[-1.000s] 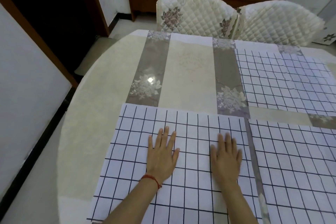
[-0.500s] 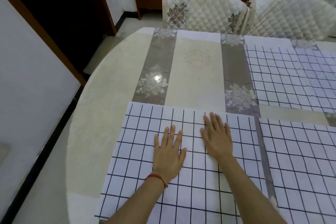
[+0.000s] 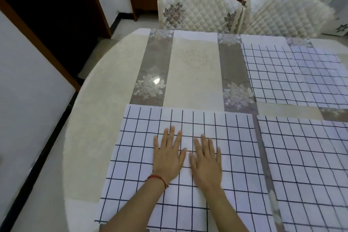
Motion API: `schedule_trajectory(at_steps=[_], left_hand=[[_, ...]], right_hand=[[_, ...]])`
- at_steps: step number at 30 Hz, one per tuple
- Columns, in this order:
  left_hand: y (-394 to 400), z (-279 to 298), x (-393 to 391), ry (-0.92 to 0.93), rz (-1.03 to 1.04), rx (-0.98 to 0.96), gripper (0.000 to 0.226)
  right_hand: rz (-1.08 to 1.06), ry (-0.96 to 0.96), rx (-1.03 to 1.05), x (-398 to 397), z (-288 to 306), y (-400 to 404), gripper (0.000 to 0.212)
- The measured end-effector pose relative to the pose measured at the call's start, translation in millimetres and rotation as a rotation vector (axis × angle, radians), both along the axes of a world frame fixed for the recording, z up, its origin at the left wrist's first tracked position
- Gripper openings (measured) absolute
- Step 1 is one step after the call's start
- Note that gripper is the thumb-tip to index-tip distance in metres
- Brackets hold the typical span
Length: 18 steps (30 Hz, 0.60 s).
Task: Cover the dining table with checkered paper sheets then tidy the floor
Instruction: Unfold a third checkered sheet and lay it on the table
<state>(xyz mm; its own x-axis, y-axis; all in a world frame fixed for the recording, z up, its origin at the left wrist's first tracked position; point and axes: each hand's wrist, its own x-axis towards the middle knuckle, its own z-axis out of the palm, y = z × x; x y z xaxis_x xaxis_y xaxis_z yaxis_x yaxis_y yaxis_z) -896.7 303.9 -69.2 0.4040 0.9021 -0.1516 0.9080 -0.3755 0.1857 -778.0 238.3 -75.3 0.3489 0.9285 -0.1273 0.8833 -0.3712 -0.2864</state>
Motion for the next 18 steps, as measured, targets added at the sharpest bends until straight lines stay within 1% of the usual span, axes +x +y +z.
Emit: schedule_trajectory(at_steps=[4, 7, 10, 14, 16, 18], left_hand=[[1, -9, -2, -0.029, -0.004, 0.009, 0.059], [0, -10, -3, -0.044, -0.003, 0.013, 0.059], [0, -12, -3, -0.039, -0.007, 0.013, 0.058], [0, -11, -3, -0.037, -0.025, 0.015, 0.058], [0, -9, -4, -0.046, -0.038, -0.006, 0.058], [-1, -5, -6, -0.09, -0.044, -0.03, 0.059]], right_hand=[[-0.146, -0.026, -0.053, 35, -2, -29, 0.054], [-0.247, -0.009, -0.045, 49, 3, -46, 0.054], [-0.253, 0.001, -0.036, 51, 4, -51, 0.052], [-0.234, 0.02, -0.048, 54, 9, -50, 0.055], [-0.218, 0.094, -0.064, 57, 16, -49, 0.055], [-0.246, 0.194, -0.03, 60, 30, -46, 0.054]])
